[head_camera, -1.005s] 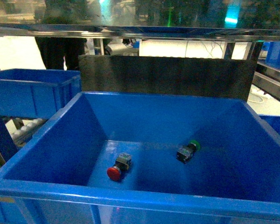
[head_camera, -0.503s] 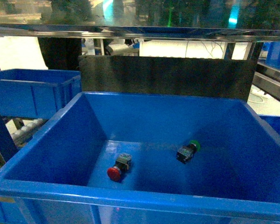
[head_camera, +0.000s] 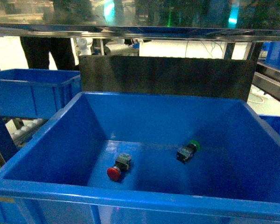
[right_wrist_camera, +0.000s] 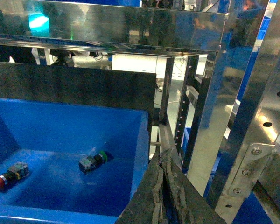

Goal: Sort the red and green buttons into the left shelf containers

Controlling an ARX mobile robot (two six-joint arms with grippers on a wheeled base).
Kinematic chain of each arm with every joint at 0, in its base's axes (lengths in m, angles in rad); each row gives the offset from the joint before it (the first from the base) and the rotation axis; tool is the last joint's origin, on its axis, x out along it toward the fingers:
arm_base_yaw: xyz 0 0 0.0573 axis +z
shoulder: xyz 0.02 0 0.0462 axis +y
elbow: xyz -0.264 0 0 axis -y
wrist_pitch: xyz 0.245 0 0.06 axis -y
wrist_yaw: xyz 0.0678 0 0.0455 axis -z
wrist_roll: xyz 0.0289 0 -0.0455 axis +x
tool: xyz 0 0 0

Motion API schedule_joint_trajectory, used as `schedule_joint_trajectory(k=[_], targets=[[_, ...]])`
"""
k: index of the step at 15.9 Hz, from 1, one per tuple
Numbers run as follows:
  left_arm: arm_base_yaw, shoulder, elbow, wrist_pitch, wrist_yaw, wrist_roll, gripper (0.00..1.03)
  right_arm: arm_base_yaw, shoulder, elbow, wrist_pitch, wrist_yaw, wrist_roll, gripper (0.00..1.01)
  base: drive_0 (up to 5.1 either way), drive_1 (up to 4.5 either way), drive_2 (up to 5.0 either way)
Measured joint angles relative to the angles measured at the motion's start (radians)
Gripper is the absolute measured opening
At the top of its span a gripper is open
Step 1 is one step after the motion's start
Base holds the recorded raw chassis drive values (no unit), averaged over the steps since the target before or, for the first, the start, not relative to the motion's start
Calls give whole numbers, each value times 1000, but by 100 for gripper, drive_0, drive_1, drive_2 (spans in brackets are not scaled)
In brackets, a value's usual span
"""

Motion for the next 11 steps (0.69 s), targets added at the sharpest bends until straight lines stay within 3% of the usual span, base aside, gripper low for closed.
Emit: schedule_joint_trajectory(k=[2, 3, 4, 11], targets=[[0, -31, 0, -27, 0, 0, 2, 0, 0, 0, 0, 0, 0, 2, 0, 0, 0], [0, -111, 1, -158, 0, 0, 2, 0, 0, 0, 0, 0, 0, 2, 0, 0, 0], [0, -183, 1, -208, 1, 0, 2, 0, 0, 0, 0, 0, 0, 2, 0, 0, 0], [0, -192, 1, -204, 0, 0, 2, 0, 0, 0, -1, -1, 0, 2, 0, 0, 0]])
